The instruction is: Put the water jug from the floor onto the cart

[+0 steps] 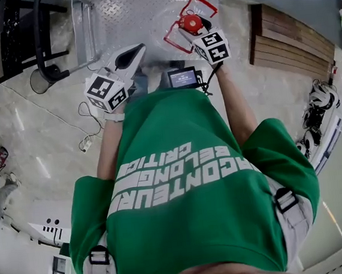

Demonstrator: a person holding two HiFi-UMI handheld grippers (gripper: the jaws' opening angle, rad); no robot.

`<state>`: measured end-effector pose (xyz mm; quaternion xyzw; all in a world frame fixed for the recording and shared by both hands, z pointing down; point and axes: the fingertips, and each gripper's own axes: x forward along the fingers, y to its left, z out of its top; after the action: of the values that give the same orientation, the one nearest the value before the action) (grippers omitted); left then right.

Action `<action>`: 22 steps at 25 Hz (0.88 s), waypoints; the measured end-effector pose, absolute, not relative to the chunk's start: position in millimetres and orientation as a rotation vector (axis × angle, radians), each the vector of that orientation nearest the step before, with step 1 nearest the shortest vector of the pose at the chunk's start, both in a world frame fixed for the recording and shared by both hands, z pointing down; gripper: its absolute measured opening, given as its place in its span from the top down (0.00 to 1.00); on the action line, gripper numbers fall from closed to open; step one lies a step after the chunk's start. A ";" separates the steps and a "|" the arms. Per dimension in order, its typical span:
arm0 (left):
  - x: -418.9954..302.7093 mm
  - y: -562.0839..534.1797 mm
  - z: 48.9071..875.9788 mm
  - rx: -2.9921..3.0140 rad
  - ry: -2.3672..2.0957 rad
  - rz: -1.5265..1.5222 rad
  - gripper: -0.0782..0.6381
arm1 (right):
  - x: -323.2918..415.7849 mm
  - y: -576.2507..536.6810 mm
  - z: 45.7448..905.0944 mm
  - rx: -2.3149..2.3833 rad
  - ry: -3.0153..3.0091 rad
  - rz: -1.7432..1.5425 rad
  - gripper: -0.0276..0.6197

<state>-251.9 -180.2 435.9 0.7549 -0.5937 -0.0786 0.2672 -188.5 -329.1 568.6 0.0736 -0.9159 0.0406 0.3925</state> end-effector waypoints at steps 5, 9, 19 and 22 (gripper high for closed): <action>-252.7 -181.9 439.1 2.014 -1.623 -0.204 0.87 | -196.5 -334.9 585.5 0.130 -2.303 0.076 0.49; -255.7 -182.0 441.9 1.999 -1.642 -0.201 0.87 | -201.2 -337.6 600.9 0.084 -2.278 0.049 0.49; -258.9 -174.5 442.4 1.942 -1.717 -0.212 0.88 | -214.0 -341.7 660.1 -0.030 -2.177 0.013 0.49; -263.3 -164.6 443.6 1.906 -1.757 -0.211 0.87 | -221.2 -338.9 686.5 -0.078 -2.127 0.001 0.49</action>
<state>-263.3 -164.6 443.6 0.7061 -0.6511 -0.0783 0.2672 -221.2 -338.9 686.5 -0.0322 -0.8738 0.0003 0.4851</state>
